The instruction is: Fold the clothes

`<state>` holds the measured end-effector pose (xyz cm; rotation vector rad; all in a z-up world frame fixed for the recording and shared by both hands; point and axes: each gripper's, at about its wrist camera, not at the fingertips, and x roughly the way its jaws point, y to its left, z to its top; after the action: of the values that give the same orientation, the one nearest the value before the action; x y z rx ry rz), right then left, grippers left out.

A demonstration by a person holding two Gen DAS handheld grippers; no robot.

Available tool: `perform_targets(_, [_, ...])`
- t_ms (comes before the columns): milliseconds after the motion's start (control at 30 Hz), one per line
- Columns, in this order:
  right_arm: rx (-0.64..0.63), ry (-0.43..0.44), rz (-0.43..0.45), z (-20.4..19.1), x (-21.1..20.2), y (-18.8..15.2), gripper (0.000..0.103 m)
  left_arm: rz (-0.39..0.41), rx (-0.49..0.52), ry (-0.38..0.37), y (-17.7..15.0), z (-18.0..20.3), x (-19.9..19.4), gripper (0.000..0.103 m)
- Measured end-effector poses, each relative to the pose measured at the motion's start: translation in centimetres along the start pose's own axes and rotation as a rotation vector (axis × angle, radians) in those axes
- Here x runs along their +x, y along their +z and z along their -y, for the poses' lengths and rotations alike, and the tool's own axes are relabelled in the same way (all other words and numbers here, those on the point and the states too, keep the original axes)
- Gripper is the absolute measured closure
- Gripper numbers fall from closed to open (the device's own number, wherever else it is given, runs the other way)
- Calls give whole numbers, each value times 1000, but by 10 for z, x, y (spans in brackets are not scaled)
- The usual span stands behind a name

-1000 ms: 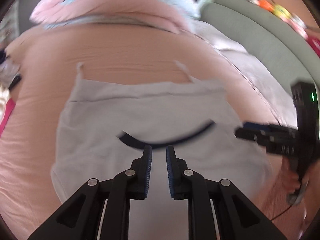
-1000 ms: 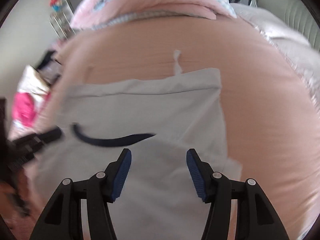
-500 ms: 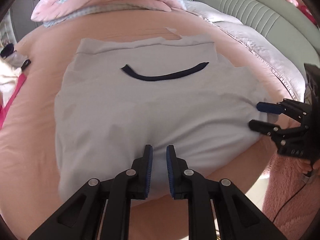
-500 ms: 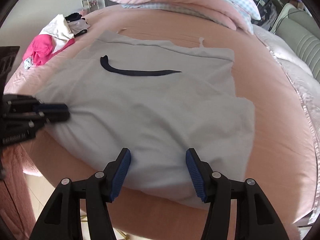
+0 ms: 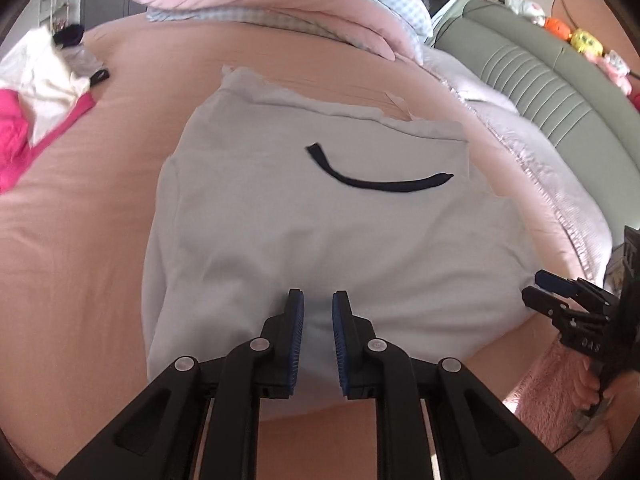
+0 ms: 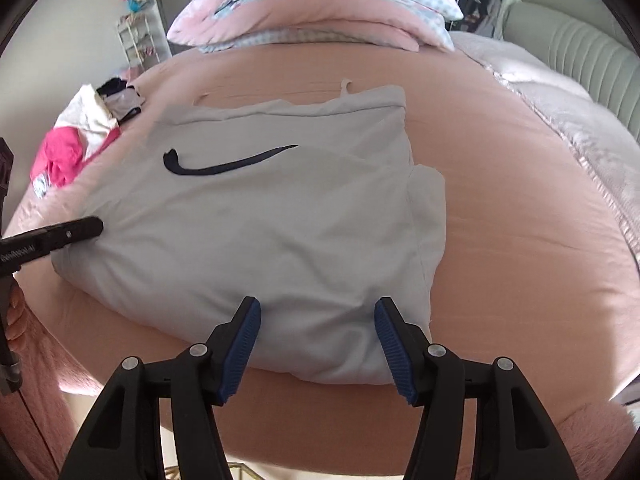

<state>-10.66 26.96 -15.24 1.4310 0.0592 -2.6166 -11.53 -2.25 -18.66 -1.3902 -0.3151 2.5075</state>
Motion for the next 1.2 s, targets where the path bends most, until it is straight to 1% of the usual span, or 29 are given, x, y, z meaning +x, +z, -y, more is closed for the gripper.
perform_targets(67, [26,-44,-25,9,-2,-4,45,-11,-19,18,-1,-11,-7,90])
perform_targets(133, [107,-120,-61,26,-2,-8,44,-19,22,83,-1,-14,-14,92])
perform_targets(167, [179,-112,-72,37,-3,-12,42,-13,30,124,-2,-16,-18,92])
perform_targets(200, [259,-77,-75,49,-5,-15,41,-5,35,160,-3,-17,-21,92])
perform_targets(233, [339,-41,-78,61,-6,-18,41,14,22,158,-6,-18,-26,92])
perform_targets(267, [384,-27,-54,66,-11,-20,41,33,8,155,-8,-18,-31,92])
perform_targets(300, [388,-36,-16,65,-18,-19,41,53,-2,153,-10,-18,-35,90])
perform_targets(367, [329,-70,69,52,-32,-15,41,100,33,161,-11,-9,-40,82])
perform_targets(400, [288,-80,109,43,-37,-12,41,109,54,150,-12,-4,-41,71])
perform_targets(433, [251,-83,126,34,-38,-10,39,118,75,139,-12,1,-41,58])
perform_targets(467, [215,-102,95,26,-31,-10,39,122,95,135,-13,6,-40,55])
perform_targets(500, [178,-132,46,18,-20,-9,39,89,100,177,-14,6,-34,55])
perform_targets(533, [150,-181,-22,13,-7,-11,39,57,106,219,-16,5,-28,55])
perform_targets(567, [151,-203,-68,13,1,-14,39,31,103,263,-17,1,-23,55])
perform_targets(600, [165,-206,-97,15,6,-17,39,20,79,305,-20,-7,-22,55])
perform_targets(633, [185,-202,-102,19,3,-19,39,25,22,295,-20,-19,-28,52])
perform_targets(700, [233,-202,-111,29,-2,-19,36,35,-90,274,-22,-43,-40,52])
perform_targets(733, [265,-191,-113,34,-4,-19,34,46,-121,271,-22,-50,-45,49])
perform_targets(767, [301,-173,-113,39,-6,-21,34,57,-151,267,-23,-56,-49,49])
perform_targets(800, [332,-153,-94,42,-12,-22,34,67,-178,267,-24,-62,-54,49])
perform_targets(833, [353,-141,-56,42,-19,-23,34,76,-178,294,-26,-61,-57,50])
perform_targets(867, [364,-150,-15,42,-28,-23,34,83,-180,316,-28,-60,-61,50])
perform_targets(933, [378,-189,40,42,-42,-23,34,81,-199,303,-33,-61,-62,50])
perform_targets(967, [392,-192,45,45,-45,-24,34,71,-217,277,-35,-62,-61,50])
perform_targets(1033, [422,-169,-1,54,-39,-26,34,48,-230,238,-39,-60,-57,51])
perform_targets(1100, [435,-156,-54,58,-21,-22,34,40,-226,208,-41,-55,-54,51])
perform_targets(1133, [433,-152,-62,58,-16,-21,34,42,-217,196,-41,-52,-53,51])
perform_targets(1167, [426,-150,-52,55,-16,-19,34,44,-207,183,-41,-48,-52,51])
perform_targets(1200, [415,-149,-39,53,-15,-17,34,33,-193,195,-41,-45,-49,51])
